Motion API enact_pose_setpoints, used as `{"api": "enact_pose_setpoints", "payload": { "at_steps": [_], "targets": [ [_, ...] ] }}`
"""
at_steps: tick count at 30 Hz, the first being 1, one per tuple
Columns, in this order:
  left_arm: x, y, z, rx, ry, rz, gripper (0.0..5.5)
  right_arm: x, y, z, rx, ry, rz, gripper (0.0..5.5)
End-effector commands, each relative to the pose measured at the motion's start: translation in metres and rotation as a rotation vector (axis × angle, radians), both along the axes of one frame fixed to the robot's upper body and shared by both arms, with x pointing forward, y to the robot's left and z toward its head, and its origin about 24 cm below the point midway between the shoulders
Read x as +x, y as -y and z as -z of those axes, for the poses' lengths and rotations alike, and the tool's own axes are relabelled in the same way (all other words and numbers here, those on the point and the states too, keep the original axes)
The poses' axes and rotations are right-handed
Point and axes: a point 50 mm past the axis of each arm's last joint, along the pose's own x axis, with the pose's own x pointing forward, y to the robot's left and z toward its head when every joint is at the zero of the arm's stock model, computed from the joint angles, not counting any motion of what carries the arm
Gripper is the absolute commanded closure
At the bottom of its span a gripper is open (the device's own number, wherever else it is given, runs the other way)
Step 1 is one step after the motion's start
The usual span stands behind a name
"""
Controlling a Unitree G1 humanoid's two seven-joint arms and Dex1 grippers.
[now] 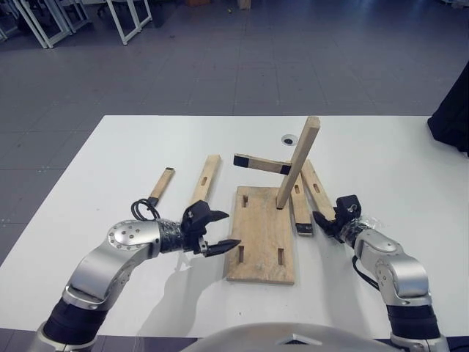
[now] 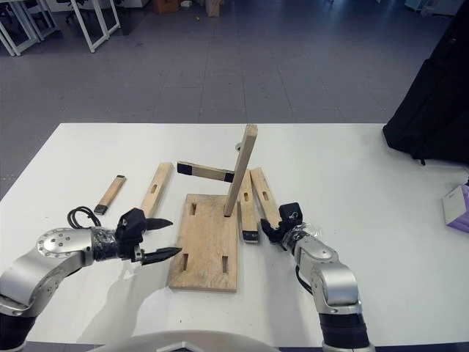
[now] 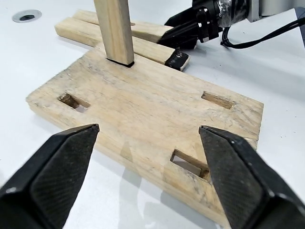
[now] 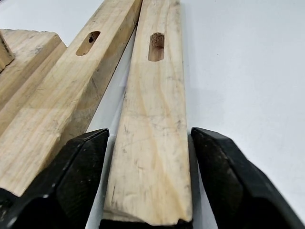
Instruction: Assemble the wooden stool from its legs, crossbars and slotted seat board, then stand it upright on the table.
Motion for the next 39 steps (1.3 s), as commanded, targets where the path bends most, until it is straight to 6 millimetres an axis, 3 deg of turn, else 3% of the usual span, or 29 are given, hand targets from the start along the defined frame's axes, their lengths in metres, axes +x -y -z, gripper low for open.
{"api": "enact_pose_setpoints", "payload": {
  "at_steps": [1,3,7,12,15,17,20,22,25,29,34,39],
  "targets": [
    [0.009,-0.005,-0.003,-0.04,0.027,-0.135,1.57,-0.004,0.001,0.005,-0.032,-0.039,-0.018,3.05],
    [0.006,-0.003,0.0,-0.056,0.025,-0.149,1.57,-0.004,0.002,0.006,-0.04,-0.04,-0.019,3.42],
    [0.007,-0.001,0.009,-0.105,0.055,-0.199,1.57,0.0,0.003,0.005,-0.028,-0.024,-0.001,3.46],
    [0.008,0.001,0.018,-0.153,0.093,-0.258,1.57,0.025,0.02,-0.015,0.143,0.147,0.13,3.46],
    [0.008,0.004,0.018,-0.179,0.141,-0.239,1.57,0.044,0.039,-0.044,0.418,0.347,0.221,3.46],
    [0.01,0.005,0.019,-0.224,0.137,-0.234,1.57,0.044,0.044,-0.056,0.696,0.411,0.14,3.46],
    [0.007,0.006,0.015,-0.341,0.093,-0.187,1.57,0.017,0.045,-0.068,1.152,0.419,-0.145,3.46],
    [0.003,0.006,0.01,-0.451,0.049,-0.153,1.57,-0.004,0.042,-0.078,1.31,0.422,-0.34,3.46],
    [-0.001,0.004,0.007,-0.553,-0.001,-0.125,1.57,-0.022,0.031,-0.082,1.382,0.377,-0.518,3.46],
    [0.003,0.0,0.01,-0.572,-0.03,-0.133,1.57,-0.033,0.02,-0.081,1.428,0.345,-0.615,3.46],
    [-0.008,0.004,0.001,-0.678,-0.12,-0.055,1.57,-0.035,0.001,-0.053,1.174,0.127,-0.699,3.46],
    [-0.013,0.013,-0.013,-0.84,-0.227,0.012,1.57,-0.036,-0.011,-0.047,1.078,0.074,-0.833,3.46]
  ]
}}
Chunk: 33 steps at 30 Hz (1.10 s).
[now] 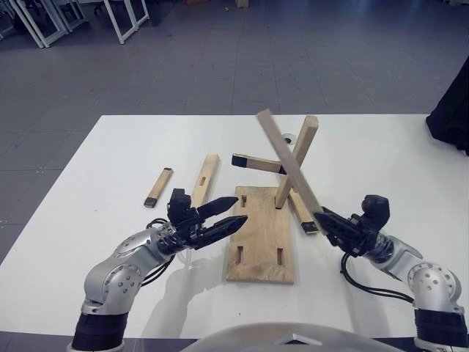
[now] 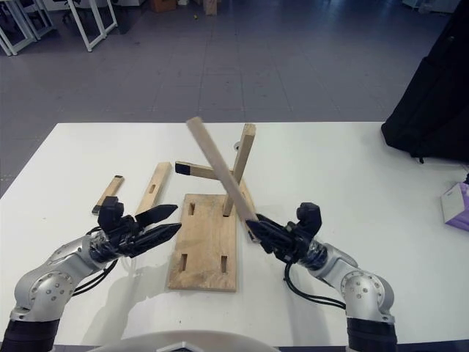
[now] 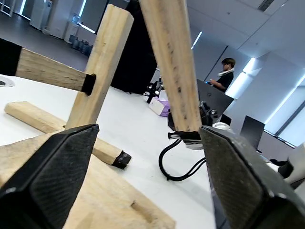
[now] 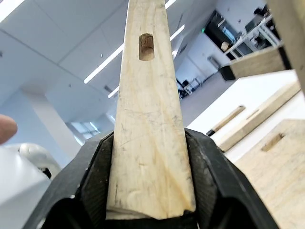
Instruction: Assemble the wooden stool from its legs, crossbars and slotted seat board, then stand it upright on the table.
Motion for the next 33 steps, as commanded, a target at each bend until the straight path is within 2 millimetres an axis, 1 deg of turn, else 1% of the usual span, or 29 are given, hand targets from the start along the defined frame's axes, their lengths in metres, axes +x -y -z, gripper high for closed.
{"api": "enact_pose_setpoints", "payload": {
  "at_steps": [1,4,6,11,15,19,24,27,33],
  "targets": [
    [0.001,0.005,-0.009,-0.074,-0.04,0.025,1.57,0.0,-0.011,0.001,-0.053,0.061,-0.096,3.46],
    [0.008,0.007,-0.007,-0.089,-0.083,-0.005,1.57,-0.005,-0.023,0.003,-0.061,0.076,-0.166,3.46],
    [0.011,0.006,-0.008,-0.122,-0.106,-0.03,1.57,-0.008,-0.026,0.007,-0.081,0.072,-0.192,3.46],
    [0.008,0.007,-0.014,-0.182,-0.105,-0.001,1.57,-0.008,-0.029,0.012,-0.101,0.076,-0.214,3.47],
    [0.002,0.008,-0.018,-0.22,-0.113,0.058,1.57,-0.003,-0.028,0.013,-0.087,0.08,-0.173,3.48],
    [0.002,0.008,-0.018,-0.224,-0.121,0.077,1.57,-0.006,-0.028,0.014,-0.095,0.084,-0.206,3.48],
    [0.009,0.011,-0.013,-0.178,-0.113,0.032,1.57,-0.006,-0.033,0.013,-0.088,0.089,-0.251,3.48],
    [0.008,0.012,-0.01,-0.145,-0.111,0.039,1.57,-0.006,-0.032,0.015,-0.106,0.087,-0.267,3.48],
    [0.004,0.015,-0.016,-0.207,-0.102,0.078,1.57,-0.004,-0.032,0.019,-0.132,0.081,-0.292,3.48]
  ]
}}
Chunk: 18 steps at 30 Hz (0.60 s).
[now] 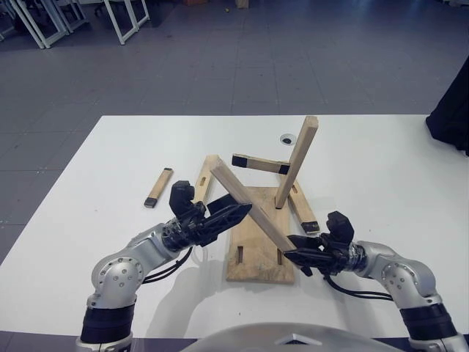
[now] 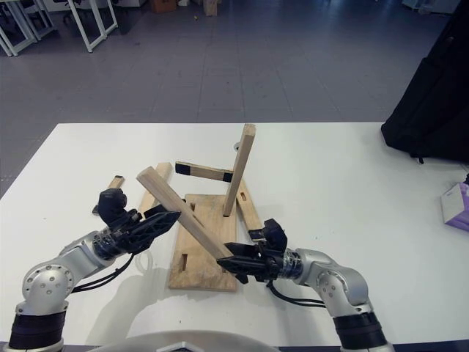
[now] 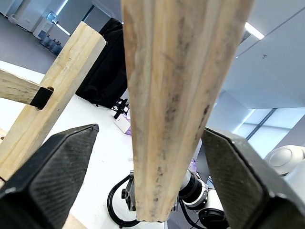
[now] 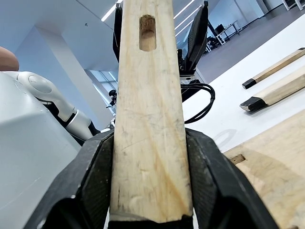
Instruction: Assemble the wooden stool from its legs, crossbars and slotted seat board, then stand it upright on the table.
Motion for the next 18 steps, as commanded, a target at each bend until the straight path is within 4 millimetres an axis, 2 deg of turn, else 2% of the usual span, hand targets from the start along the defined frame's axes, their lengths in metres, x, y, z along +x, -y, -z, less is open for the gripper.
{"api": "enact_pose_setpoints", "payload": {
  "at_steps": [1,6,18],
  "targets": [
    [-0.0014,0.0022,-0.0054,-0.031,0.014,0.031,1.57,0.0037,0.0005,-0.001,-0.031,0.026,-0.019,3.48],
    [-0.0018,0.0022,-0.0039,-0.023,0.008,0.036,1.57,0.0077,0.0004,-0.0027,-0.013,0.031,0.007,3.48],
    [-0.0005,-0.0007,-0.0007,-0.006,0.02,0.034,3.44,0.0116,-0.0027,0.0007,-0.041,0.044,0.041,3.48]
  ]
}}
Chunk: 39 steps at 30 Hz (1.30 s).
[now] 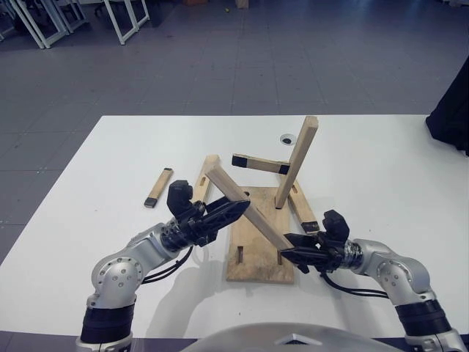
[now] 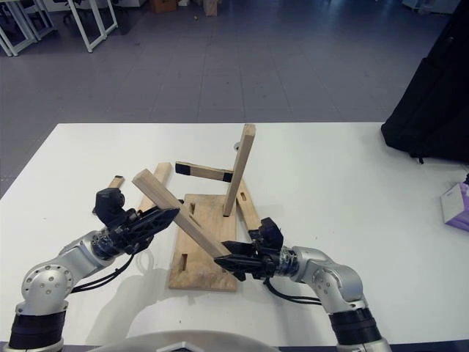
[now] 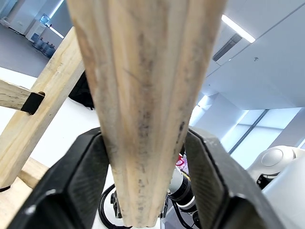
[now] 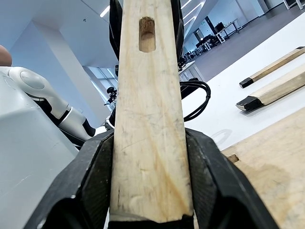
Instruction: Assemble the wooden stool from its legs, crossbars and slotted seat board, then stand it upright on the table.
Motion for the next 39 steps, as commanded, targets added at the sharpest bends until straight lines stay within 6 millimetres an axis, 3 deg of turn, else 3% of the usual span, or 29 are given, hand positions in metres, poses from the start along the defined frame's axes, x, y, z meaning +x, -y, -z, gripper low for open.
{"api": "enact_pose_setpoints", "payload": {
  "at_steps": [1,5,9,11,13,17,27,39],
  "targets": [
    [0.0,0.0,0.0,0.01,0.013,0.029,3.45,0.007,0.001,-0.002,-0.038,0.029,0.038,3.48],
    [0.001,-0.002,-0.002,-0.016,0.049,0.013,3.46,0.013,0.0,0.002,-0.081,0.039,0.091,3.48],
    [0.008,-0.011,-0.006,0.0,0.095,-0.051,3.46,0.018,-0.001,-0.001,-0.115,0.031,0.138,2.45],
    [0.018,-0.031,-0.016,0.025,0.146,-0.138,3.46,0.016,-0.002,-0.003,-0.175,0.061,0.127,2.03],
    [0.025,-0.049,-0.028,0.062,0.2,-0.194,3.47,0.015,-0.001,-0.005,-0.241,0.095,0.122,1.98],
    [0.037,-0.077,-0.047,0.154,0.314,-0.302,3.47,0.015,0.004,0.004,-0.566,0.299,0.092,1.98],
    [0.055,-0.071,-0.036,0.36,0.37,-0.456,3.47,0.009,0.002,0.009,-0.988,0.679,-0.042,1.98],
    [0.055,-0.073,-0.026,0.348,0.38,-0.28,3.47,0.011,0.025,0.005,-1.154,0.923,-0.353,1.98]
  ]
}}
